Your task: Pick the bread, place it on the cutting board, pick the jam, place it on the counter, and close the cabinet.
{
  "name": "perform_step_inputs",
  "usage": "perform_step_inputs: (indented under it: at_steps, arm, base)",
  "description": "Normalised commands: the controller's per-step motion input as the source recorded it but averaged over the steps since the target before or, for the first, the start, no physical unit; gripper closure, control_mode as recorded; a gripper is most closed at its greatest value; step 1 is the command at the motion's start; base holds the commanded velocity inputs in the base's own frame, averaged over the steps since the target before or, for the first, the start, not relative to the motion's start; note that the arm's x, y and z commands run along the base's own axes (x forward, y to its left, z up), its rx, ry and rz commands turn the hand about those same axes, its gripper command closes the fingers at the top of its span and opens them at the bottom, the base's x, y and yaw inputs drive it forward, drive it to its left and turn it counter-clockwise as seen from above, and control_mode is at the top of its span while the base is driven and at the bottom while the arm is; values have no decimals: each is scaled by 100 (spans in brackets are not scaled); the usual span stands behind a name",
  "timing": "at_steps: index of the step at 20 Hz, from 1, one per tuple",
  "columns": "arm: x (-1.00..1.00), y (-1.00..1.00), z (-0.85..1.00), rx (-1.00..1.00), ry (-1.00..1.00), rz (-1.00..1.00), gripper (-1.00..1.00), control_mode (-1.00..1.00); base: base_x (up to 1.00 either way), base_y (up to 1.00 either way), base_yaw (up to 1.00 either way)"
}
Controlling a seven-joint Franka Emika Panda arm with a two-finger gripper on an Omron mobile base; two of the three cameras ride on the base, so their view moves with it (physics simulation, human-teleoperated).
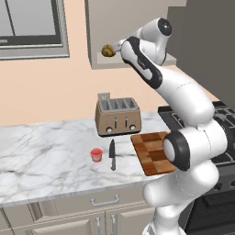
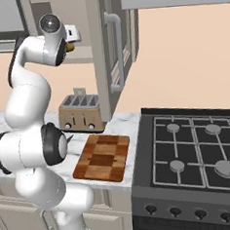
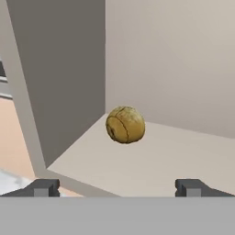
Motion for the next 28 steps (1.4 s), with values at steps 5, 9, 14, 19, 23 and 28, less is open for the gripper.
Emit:
perform_step_inputs:
  at_steps: [5,9,14,19,23,28]
  arm:
    - [12,0,0,0,0,5,-100,-100]
    - [17,0,0,0,0,4,-100,-100]
    - [15,0,-1,-1,0,4,-100,-100]
    - [20,0,-1,0,0,2,-100,-100]
    - [26,0,-3,-1,0,0,-100,-100]
    - [28,1,0,0,2,0,-100,-100]
  base:
    - [0,0,0]
    - [0,0,0]
    - [0,0,0]
    - [0,0,0]
    - [0,0,0]
    - [0,0,0]
